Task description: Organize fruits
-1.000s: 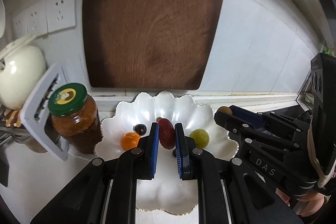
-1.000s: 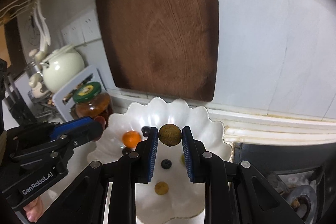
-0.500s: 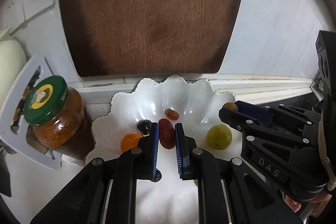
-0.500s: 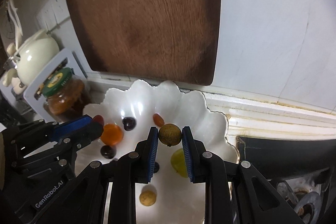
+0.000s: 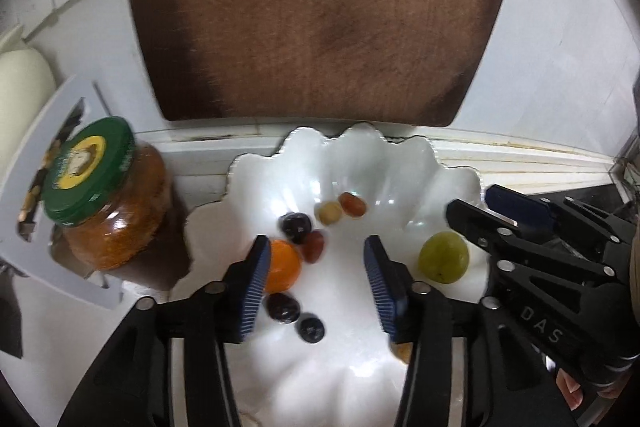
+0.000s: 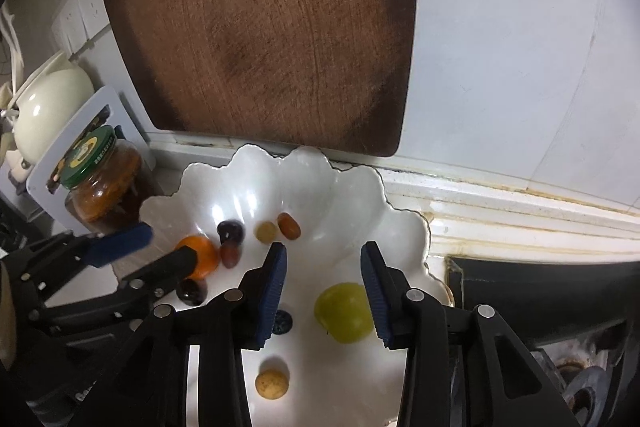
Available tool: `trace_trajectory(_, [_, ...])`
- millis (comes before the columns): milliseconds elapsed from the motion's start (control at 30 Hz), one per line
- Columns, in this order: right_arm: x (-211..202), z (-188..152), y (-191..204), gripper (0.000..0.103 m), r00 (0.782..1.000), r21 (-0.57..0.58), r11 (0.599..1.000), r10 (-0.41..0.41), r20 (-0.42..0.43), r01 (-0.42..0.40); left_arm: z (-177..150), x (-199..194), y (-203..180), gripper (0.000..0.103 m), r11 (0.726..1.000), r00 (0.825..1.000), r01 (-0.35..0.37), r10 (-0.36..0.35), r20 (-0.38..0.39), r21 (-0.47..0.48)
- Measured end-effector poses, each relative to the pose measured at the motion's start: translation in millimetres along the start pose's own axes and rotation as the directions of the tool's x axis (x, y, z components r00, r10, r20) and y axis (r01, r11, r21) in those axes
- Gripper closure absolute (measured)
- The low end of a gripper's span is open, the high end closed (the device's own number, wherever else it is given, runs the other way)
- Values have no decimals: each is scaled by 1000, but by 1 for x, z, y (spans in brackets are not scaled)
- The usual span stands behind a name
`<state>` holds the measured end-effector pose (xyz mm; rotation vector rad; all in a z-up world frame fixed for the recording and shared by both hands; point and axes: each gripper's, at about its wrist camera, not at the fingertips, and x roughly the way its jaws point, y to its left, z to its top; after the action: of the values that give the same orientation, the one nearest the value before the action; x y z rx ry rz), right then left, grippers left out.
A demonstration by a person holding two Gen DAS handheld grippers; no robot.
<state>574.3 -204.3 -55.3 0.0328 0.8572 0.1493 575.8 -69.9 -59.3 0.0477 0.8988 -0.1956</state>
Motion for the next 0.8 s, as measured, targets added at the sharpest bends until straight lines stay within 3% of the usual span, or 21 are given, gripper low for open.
trace_trajectory(100, [-4,-3,0,62,1000,8,1000,-12,2,12,-3,-11,6,45,999,999,-47,47,27,-9])
trace_trajectory(167, [-9,-7,-1,54,1000,16,1000,-23,10,23,-4,-18,9,41,997,996,-79,79,51,-6])
trace_trajectory(267, [-18,-13,0,51,999,30,999,-40,25,40,-8,-33,11,37,993,988,-121,119,99,10])
trace_trajectory(467, [-50,-25,2,39,993,50,996,-80,85,76,-17,-61,7,25,989,973,-144,135,187,40])
trace_trajectory(800, [-121,-56,8,24,969,48,993,-115,221,107,-47,-136,-10,10,980,925,-190,160,345,54])
